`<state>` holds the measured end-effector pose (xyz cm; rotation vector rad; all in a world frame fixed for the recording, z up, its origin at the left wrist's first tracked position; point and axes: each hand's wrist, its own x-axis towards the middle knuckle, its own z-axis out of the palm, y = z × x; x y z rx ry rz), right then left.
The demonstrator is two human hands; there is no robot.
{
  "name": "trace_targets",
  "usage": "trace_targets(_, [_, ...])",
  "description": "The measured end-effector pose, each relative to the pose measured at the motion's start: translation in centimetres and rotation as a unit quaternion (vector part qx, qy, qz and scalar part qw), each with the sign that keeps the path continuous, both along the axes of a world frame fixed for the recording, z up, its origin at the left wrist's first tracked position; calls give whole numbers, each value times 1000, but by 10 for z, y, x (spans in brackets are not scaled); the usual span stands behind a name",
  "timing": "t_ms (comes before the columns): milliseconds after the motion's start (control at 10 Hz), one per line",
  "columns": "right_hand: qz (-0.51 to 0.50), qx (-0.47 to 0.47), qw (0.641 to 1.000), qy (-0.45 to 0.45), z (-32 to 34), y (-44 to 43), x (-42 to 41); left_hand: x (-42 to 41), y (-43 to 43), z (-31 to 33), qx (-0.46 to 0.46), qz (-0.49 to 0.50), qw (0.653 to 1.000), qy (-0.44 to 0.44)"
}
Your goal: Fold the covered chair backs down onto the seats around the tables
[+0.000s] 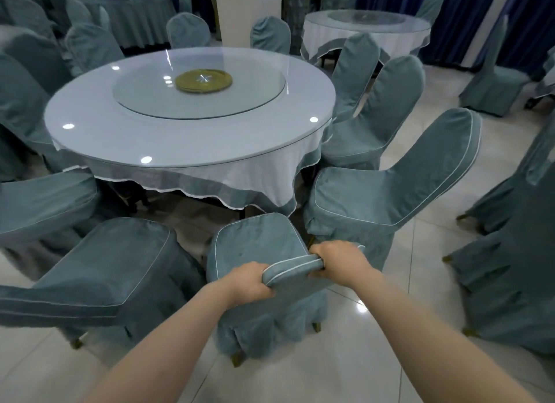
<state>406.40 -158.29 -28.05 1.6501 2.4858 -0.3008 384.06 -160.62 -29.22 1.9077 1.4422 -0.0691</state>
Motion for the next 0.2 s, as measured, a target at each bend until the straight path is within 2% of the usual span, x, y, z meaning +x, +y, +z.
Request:
trace_targets(100, [-22,-55,997,45,9,-4,-5,-17,-8,2,-15,6,999,-41])
trace_targets(200, [-58,-89,982,155,21,-3,-19,-37,-10,5,-37,15,992,-119])
